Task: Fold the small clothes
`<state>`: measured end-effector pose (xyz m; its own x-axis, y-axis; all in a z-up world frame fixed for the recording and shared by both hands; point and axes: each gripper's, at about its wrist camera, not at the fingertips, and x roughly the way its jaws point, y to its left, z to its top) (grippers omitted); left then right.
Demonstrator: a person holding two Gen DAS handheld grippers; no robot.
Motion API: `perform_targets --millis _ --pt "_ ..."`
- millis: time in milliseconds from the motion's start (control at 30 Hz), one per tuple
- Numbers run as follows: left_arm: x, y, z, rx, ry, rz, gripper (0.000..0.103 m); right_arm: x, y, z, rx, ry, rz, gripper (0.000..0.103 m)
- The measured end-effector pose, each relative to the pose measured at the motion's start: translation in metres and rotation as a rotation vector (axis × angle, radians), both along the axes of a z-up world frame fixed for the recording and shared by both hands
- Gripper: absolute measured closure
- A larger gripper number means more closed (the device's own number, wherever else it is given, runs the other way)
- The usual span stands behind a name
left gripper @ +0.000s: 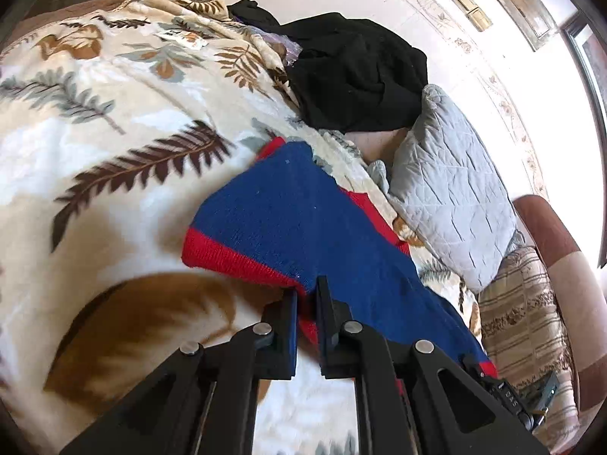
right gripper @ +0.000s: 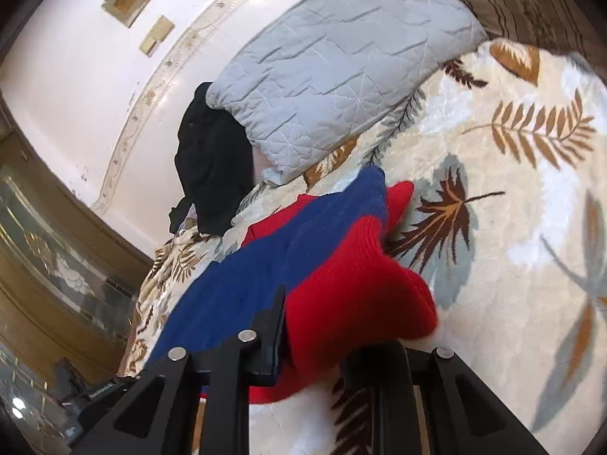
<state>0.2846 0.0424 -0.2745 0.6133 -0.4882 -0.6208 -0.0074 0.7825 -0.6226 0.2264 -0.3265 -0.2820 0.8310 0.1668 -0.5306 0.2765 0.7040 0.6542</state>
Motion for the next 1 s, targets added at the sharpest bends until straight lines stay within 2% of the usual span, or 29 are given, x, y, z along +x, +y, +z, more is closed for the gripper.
perform_targets --millis 167,267,300,367,433,500,567,633,667,700,767,800,867,933,1000 --pt "-0.029 0.000 -0.005 0.057 0.014 -0.024 0.095 -0.019 0.004 0.001 -0.027 0.017 0.016 0.080" --pt "-0.035 0.003 -0.022 0.076 0.083 -0.036 0.094 -0.028 0.006 -0.009 -0.029 0.044 0.027 0.080" --pt "-0.035 0.008 -0.029 0.061 0.125 -0.027 0.095 -0.029 0.005 -0.013 -0.019 0.064 0.036 0.080" --pt "-0.039 0.016 -0.030 0.053 0.159 -0.017 0.095 -0.033 -0.001 -0.029 0.031 0.161 0.033 0.077" --pt "-0.046 0.024 -0.018 0.067 0.172 -0.003 0.095 -0.040 -0.009 -0.036 0.086 0.244 0.030 0.077" --pt "-0.056 0.031 0.000 0.090 0.113 0.008 0.095 -0.053 -0.017 -0.034 0.142 0.266 0.026 0.077" --pt "-0.064 0.033 0.018 0.160 0.035 0.039 0.094 -0.068 -0.022 -0.023 0.169 0.266 0.037 0.077" --pt "-0.066 0.030 0.038 0.248 -0.066 0.070 0.091 -0.077 -0.023 -0.010 0.156 0.243 0.056 0.077" --pt "-0.065 0.027 0.040 0.274 -0.089 0.076 0.083 -0.077 -0.022 -0.003 0.141 0.230 0.063 0.077" --pt "-0.062 0.022 0.042 0.312 -0.110 0.075 0.065 -0.075 -0.020 0.004 0.129 0.215 0.071 0.077" --pt "-0.051 0.009 0.036 0.365 -0.112 0.058 0.036 -0.059 -0.013 0.017 0.109 0.167 0.111 0.077" --pt "-0.047 0.005 0.032 0.380 -0.112 0.053 0.036 -0.049 -0.008 0.021 0.081 0.157 0.122 0.077" --pt "-0.032 -0.011 0.014 0.462 -0.061 0.003 0.035 -0.027 0.000 0.024 0.034 0.145 0.133 0.077" --pt "-0.018 -0.022 -0.005 0.488 0.011 -0.057 0.035 -0.002 0.004 0.019 0.030 0.153 0.142 0.077" --pt "-0.013 -0.026 -0.018 0.531 0.020 -0.056 0.034 0.015 0.006 0.012 0.020 0.159 0.136 0.077"
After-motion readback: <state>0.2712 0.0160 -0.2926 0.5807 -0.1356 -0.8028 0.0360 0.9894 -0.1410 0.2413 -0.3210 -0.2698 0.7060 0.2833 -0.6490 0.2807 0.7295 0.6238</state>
